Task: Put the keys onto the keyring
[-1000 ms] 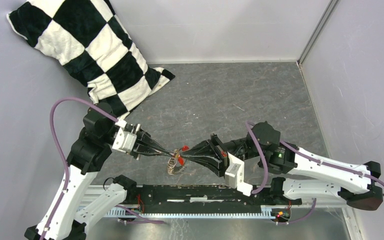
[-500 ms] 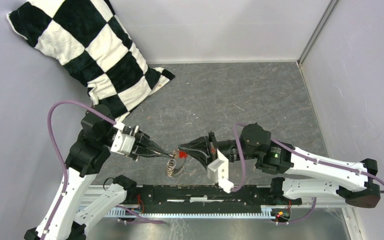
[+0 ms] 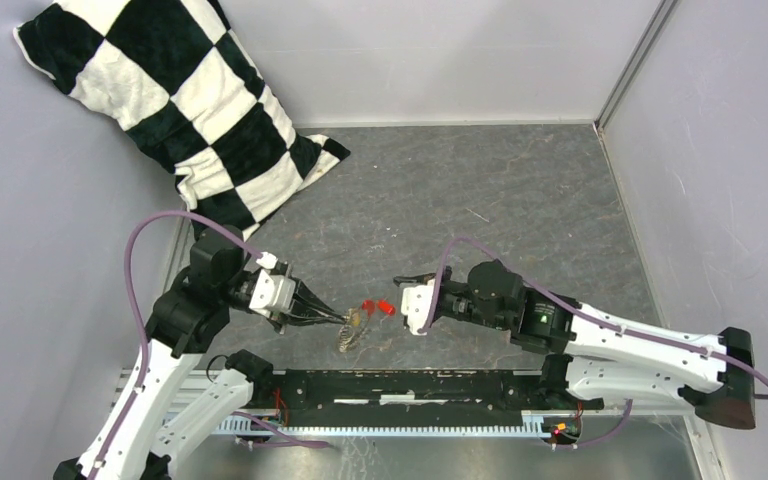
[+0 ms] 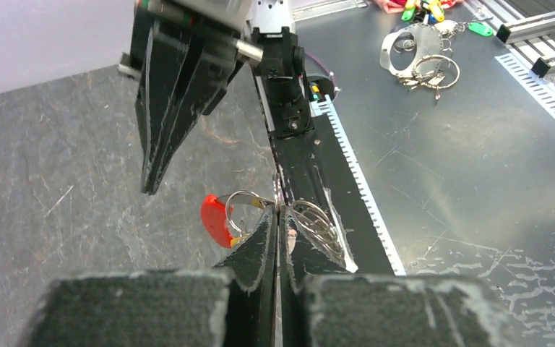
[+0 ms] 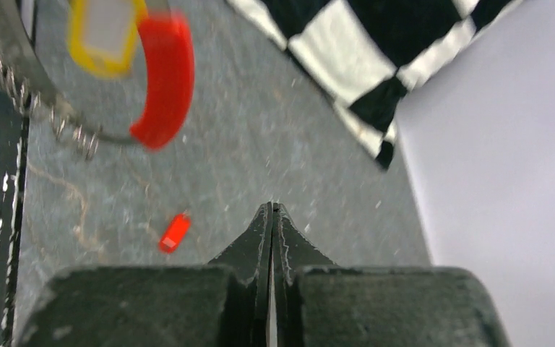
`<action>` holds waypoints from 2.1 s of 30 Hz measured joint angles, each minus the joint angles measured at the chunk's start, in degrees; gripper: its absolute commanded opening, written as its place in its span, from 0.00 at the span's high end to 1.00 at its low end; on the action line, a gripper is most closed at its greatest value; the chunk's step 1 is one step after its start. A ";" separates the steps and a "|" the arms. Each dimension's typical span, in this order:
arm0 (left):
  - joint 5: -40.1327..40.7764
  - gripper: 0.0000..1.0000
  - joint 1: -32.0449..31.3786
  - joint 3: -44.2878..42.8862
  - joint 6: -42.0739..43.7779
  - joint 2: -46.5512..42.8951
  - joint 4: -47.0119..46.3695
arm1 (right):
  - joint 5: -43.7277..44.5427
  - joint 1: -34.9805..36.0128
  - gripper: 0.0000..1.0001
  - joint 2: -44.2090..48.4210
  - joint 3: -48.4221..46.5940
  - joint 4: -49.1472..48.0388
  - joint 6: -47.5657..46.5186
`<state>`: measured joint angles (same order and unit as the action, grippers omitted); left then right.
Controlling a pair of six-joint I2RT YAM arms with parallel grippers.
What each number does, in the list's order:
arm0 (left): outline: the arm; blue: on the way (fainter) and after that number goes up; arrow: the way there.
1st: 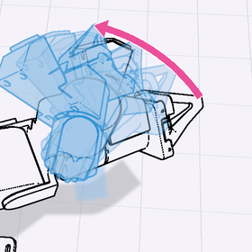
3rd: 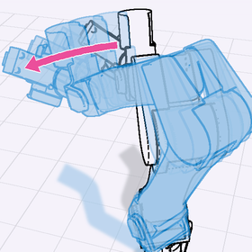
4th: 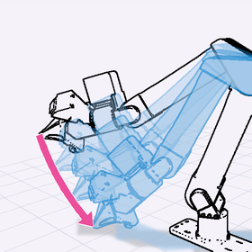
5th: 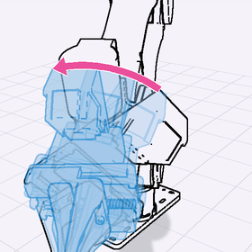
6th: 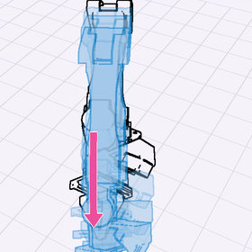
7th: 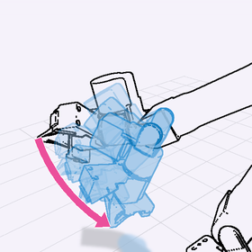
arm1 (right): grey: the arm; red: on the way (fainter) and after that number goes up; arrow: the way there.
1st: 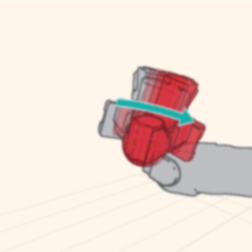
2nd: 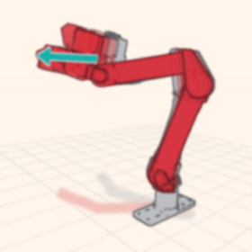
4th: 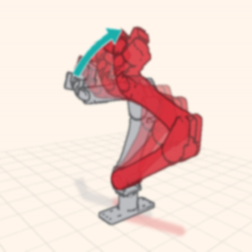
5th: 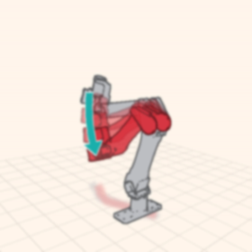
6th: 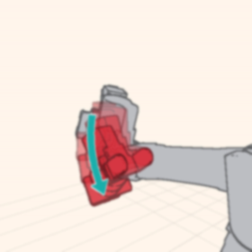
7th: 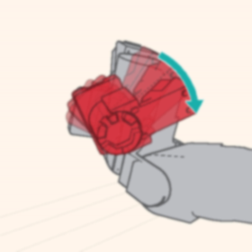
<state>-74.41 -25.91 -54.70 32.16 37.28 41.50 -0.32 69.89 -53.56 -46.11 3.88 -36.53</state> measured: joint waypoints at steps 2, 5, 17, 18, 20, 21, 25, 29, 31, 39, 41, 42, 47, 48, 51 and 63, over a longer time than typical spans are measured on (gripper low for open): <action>0.92 0.98 0.02 0.15 0.87 0.13 1.33 | 0.87 -1.86 0.99 -0.04 3.48 -1.25 2.75; 1.99 0.98 0.02 0.15 1.14 -0.13 2.56 | 1.49 -4.81 0.82 -0.59 10.32 -4.44 7.85; 5.05 0.98 0.00 -0.70 4.28 0.63 7.61 | 1.97 -9.70 0.23 -12.20 22.12 -22.14 24.79; 5.22 0.98 0.00 -0.92 4.28 0.81 7.74 | 0.85 -10.71 0.23 -14.58 22.12 -23.91 25.35; 5.42 0.98 0.02 -1.31 4.28 0.81 7.80 | -3.48 -14.03 0.25 -19.63 21.97 -27.71 26.51; 5.46 0.98 0.02 -1.57 4.28 0.68 7.89 | -7.30 -16.96 0.25 -22.91 21.57 -29.97 27.41; 5.55 0.98 0.02 -2.38 4.28 0.17 7.91 | -20.02 -24.65 0.25 -33.53 15.98 -33.83 29.18; 5.53 0.98 0.00 -2.67 4.28 0.00 7.82 | -30.10 -27.30 0.25 -40.19 8.83 -36.15 28.89; 5.53 0.98 0.00 -2.67 4.28 -0.04 7.82 | -34.40 -28.15 0.25 -42.73 5.86 -37.00 28.39; 5.53 0.98 0.02 -2.69 4.28 -0.42 7.80 | -49.68 -32.26 0.26 -52.50 -1.11 -34.45 23.91; 5.51 0.98 0.02 -2.69 4.28 -0.50 7.78 | -52.24 -32.98 0.27 -53.88 -2.25 -31.56 21.81; 5.51 0.98 0.00 -2.69 4.28 -0.55 7.78 | -53.13 -33.22 0.28 -54.31 -2.91 -29.99 20.68; 5.53 0.98 0.02 -2.82 4.28 -0.57 7.74 | -55.69 -33.38 0.38 -56.76 -7.78 -21.20 13.84; 5.53 0.98 0.00 -2.84 4.28 -0.57 7.74 | -55.91 -33.38 0.39 -57.13 -8.59 -19.74 12.52; 5.53 0.98 0.00 -2.91 4.26 -0.59 7.67 | -56.46 -33.35 0.42 -59.06 -11.52 -14.43 8.48; 6.56 0.98 0.00 -3.26 4.26 -0.83 7.41 | -57.22 -33.38 0.45 -62.60 -17.42 -2.49 -0.66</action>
<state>-67.85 -25.91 -57.95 36.42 36.45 48.90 -57.54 36.51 -116.16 -63.53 1.39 -37.19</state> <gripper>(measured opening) 0.043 0.562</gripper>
